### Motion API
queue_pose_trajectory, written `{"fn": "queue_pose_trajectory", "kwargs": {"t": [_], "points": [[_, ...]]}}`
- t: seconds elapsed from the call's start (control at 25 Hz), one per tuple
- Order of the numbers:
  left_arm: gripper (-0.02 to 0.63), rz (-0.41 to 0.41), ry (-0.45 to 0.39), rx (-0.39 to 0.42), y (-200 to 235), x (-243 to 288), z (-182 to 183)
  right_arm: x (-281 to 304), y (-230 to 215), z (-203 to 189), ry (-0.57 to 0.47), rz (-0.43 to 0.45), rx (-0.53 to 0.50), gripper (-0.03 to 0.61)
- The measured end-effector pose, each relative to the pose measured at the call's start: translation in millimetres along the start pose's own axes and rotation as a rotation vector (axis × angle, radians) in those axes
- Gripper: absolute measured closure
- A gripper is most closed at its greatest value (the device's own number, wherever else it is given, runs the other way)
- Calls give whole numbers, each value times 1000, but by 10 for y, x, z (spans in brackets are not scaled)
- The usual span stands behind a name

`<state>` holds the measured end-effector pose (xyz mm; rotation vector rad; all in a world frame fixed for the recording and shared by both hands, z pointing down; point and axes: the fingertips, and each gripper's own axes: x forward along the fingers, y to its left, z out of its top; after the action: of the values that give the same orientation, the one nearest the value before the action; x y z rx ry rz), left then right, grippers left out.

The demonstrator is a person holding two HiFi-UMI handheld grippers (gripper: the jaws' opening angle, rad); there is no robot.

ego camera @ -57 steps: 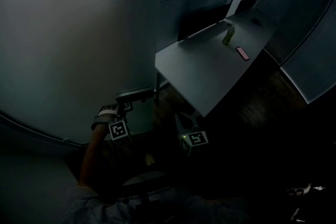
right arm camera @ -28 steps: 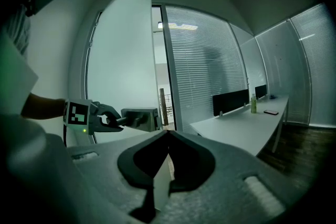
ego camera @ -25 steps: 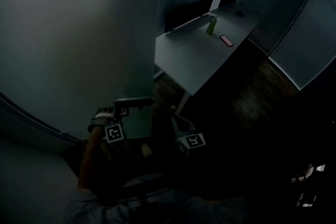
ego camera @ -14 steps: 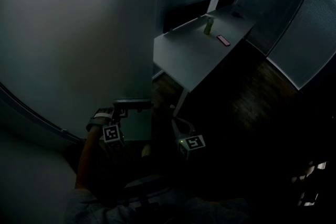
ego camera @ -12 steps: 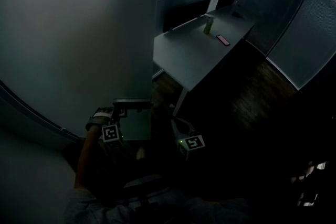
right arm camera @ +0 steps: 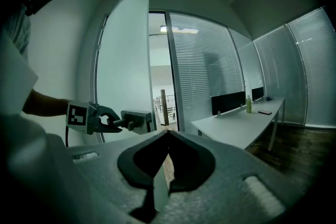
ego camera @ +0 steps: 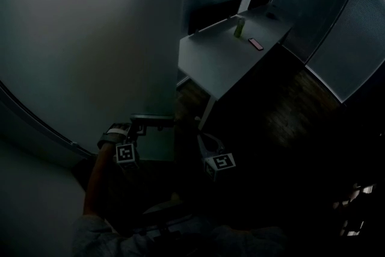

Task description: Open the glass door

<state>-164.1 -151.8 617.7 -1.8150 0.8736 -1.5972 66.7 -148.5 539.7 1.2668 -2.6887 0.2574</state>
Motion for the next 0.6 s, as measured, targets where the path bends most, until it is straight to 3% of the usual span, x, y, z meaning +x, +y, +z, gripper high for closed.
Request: {"fn": "queue_pose_trajectory", "kwargs": {"t": [0.6], "points": [[583, -24, -56, 44, -231, -218, 16, -485, 342, -202, 7, -79, 36, 578]]}}
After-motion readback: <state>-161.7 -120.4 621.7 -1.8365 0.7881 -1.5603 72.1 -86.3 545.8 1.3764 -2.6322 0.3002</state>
